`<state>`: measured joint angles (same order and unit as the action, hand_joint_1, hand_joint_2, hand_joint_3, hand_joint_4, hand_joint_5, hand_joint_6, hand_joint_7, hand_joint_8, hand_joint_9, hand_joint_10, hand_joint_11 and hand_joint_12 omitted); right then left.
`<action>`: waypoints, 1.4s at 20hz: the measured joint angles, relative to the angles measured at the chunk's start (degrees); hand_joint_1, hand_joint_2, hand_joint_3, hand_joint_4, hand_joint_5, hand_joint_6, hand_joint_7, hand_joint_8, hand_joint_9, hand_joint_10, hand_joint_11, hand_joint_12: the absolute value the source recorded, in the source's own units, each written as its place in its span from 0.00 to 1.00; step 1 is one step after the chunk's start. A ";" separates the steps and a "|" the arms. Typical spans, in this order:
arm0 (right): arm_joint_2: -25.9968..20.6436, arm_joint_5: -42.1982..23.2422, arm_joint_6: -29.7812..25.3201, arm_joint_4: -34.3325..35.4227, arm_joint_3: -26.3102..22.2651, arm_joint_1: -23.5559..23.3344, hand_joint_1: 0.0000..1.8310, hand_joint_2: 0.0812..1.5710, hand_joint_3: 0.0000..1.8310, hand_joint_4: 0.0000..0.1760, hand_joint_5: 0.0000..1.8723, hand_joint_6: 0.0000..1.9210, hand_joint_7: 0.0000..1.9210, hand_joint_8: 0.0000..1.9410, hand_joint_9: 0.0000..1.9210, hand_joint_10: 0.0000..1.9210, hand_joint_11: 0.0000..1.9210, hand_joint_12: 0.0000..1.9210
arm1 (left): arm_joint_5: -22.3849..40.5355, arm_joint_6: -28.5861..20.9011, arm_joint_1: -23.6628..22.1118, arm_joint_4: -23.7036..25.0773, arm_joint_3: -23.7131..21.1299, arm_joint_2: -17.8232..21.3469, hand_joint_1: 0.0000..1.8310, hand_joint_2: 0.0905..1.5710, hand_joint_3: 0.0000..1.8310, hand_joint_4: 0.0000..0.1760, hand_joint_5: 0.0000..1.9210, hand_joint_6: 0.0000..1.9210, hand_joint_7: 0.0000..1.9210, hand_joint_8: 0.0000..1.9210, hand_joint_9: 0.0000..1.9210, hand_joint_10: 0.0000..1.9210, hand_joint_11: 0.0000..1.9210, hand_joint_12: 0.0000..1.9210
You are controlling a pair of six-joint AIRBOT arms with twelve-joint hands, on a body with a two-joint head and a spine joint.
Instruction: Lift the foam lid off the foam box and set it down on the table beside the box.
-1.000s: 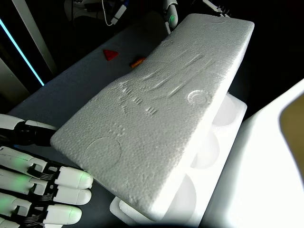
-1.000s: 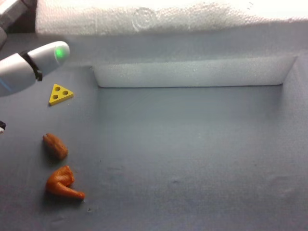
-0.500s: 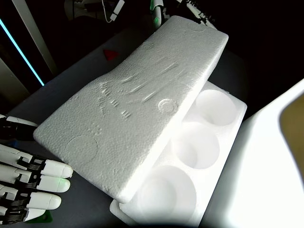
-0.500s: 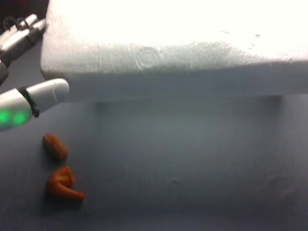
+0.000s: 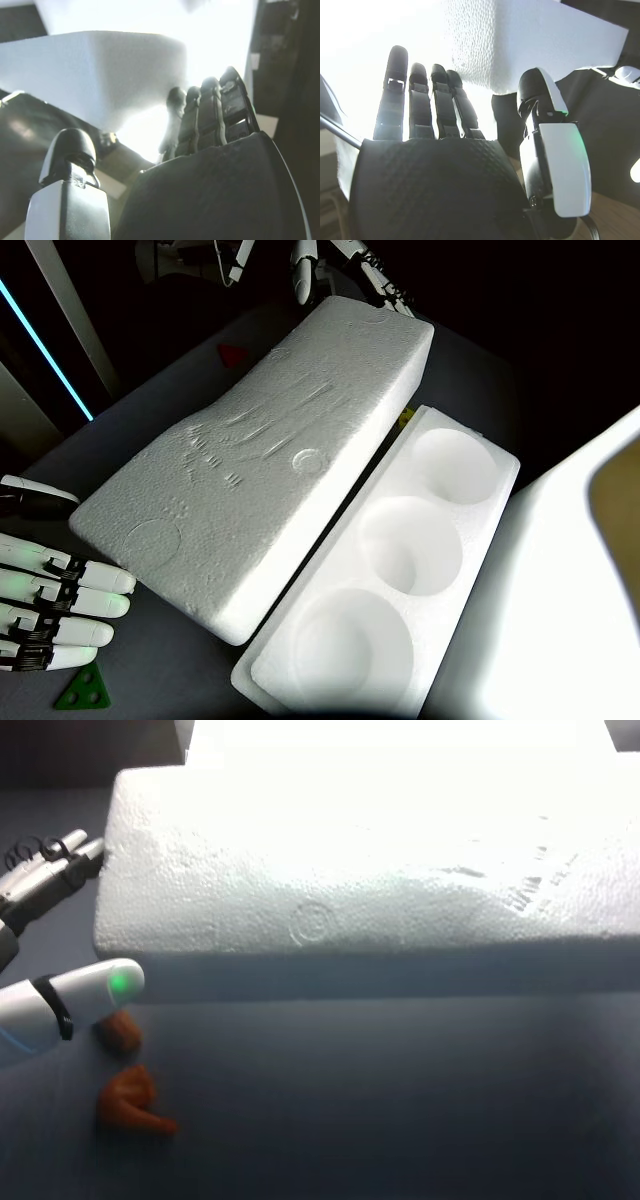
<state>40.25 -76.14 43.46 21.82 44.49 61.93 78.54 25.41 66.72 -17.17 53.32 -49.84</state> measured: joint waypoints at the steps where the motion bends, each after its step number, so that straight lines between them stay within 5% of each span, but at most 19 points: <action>1: 0.00 -0.52 -0.26 0.20 0.02 1.09 0.21 0.79 0.00 0.00 0.09 0.00 0.06 0.00 0.03 0.09 0.00 0.51 | 0.00 -0.17 0.00 0.35 0.02 -0.22 0.15 0.72 0.00 0.07 0.10 0.00 0.00 0.00 0.00 0.00 0.00 0.00; 6: 1.51 -0.94 -1.60 1.53 1.66 2.25 0.22 0.79 0.00 0.00 0.10 0.00 0.07 0.00 0.04 0.10 0.00 0.68 | -2.84 -1.05 0.00 0.87 1.73 -2.84 0.15 0.72 0.00 0.00 0.10 0.00 0.00 0.00 0.00 0.00 0.00 0.00; 9: 3.43 0.85 -2.12 1.64 3.13 2.23 0.23 0.80 0.00 0.00 0.11 0.01 0.06 0.00 0.02 0.10 0.00 0.65 | -4.85 -1.14 0.00 0.48 2.91 -3.65 0.13 0.71 0.00 0.05 0.10 0.00 0.00 0.00 0.00 0.00 0.00 0.00; 13: 5.66 3.61 -2.54 2.86 5.09 2.23 0.24 0.78 0.00 0.00 0.12 0.01 0.06 0.00 0.01 0.11 0.00 0.59 | -7.34 -1.31 -0.33 0.76 4.61 -5.29 0.15 0.71 0.00 0.00 0.10 0.00 0.00 0.00 0.00 0.00 0.00 0.00; 17: 6.43 5.57 -2.60 4.11 5.68 2.16 0.21 0.75 0.00 0.00 0.00 0.00 0.00 0.00 0.00 0.07 0.00 0.67 | -9.07 -0.79 -0.87 0.26 4.85 -5.75 0.16 0.69 0.00 0.00 0.02 0.00 0.00 0.00 0.00 0.00 0.00 0.00; 23: 6.43 5.49 -2.36 5.20 5.79 2.19 0.20 0.71 0.00 0.00 0.00 0.00 0.00 0.00 0.00 0.01 0.00 0.73 | -9.31 0.24 -0.33 -1.97 5.16 -5.68 0.17 0.68 0.00 0.00 0.00 0.00 0.00 0.00 0.00 0.00 0.00 0.00; 28: 4.81 3.48 -1.95 2.93 5.62 0.42 0.20 0.72 0.00 0.00 0.00 0.00 0.00 0.00 0.00 0.00 0.00 0.66 | -6.95 0.92 -1.05 -1.42 5.07 -3.56 0.16 0.68 0.00 0.00 0.00 0.00 0.00 0.00 0.00 0.00 0.00 0.00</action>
<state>45.06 -72.66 41.52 24.75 50.11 62.35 71.59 26.33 65.67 -18.59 58.39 -53.41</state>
